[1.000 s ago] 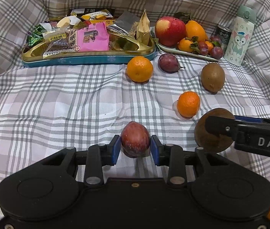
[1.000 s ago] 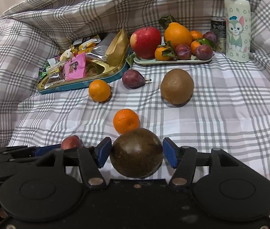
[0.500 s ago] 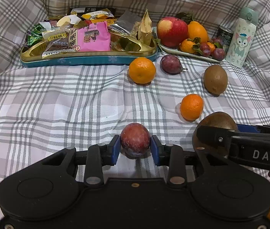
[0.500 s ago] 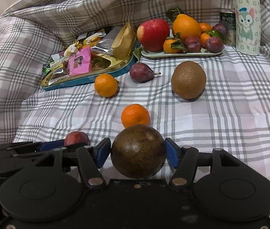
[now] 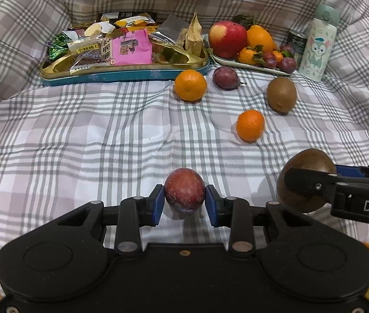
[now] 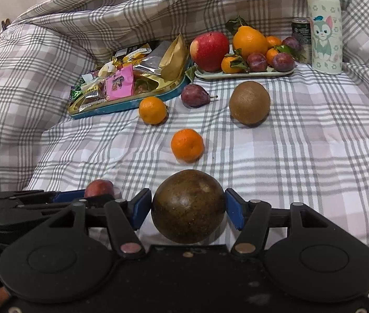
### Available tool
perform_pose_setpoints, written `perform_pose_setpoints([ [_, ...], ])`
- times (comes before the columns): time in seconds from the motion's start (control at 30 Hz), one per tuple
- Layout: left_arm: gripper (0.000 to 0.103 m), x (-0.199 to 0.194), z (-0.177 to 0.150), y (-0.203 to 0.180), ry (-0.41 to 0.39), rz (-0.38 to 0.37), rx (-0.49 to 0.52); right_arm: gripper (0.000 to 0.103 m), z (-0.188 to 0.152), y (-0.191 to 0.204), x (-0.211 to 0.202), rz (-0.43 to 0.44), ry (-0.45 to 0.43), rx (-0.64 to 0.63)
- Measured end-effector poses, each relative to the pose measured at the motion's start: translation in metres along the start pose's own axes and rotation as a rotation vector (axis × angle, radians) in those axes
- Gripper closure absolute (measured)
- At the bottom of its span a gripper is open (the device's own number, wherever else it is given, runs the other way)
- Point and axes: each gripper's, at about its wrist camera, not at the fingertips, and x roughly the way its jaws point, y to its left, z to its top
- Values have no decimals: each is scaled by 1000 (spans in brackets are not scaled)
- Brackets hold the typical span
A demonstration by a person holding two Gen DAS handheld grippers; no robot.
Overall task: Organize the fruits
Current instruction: 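Carry the plum and brown fruit back over the gold tray with both grippers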
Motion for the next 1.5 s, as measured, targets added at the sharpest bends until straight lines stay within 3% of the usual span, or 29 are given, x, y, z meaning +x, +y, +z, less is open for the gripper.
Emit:
perform_pose_setpoints([
  [0.63,60,-52,-66,-12,39,9,27,39,-69,12,-60,26,20,-25],
  [0.93,60,-49,-80,-7,66,17,-1,39,-93,10,-57,19,75,-13],
  [1.5,60,-40,-86,2,89,24,-27,39,-96,13,-43,2,122,-22],
])
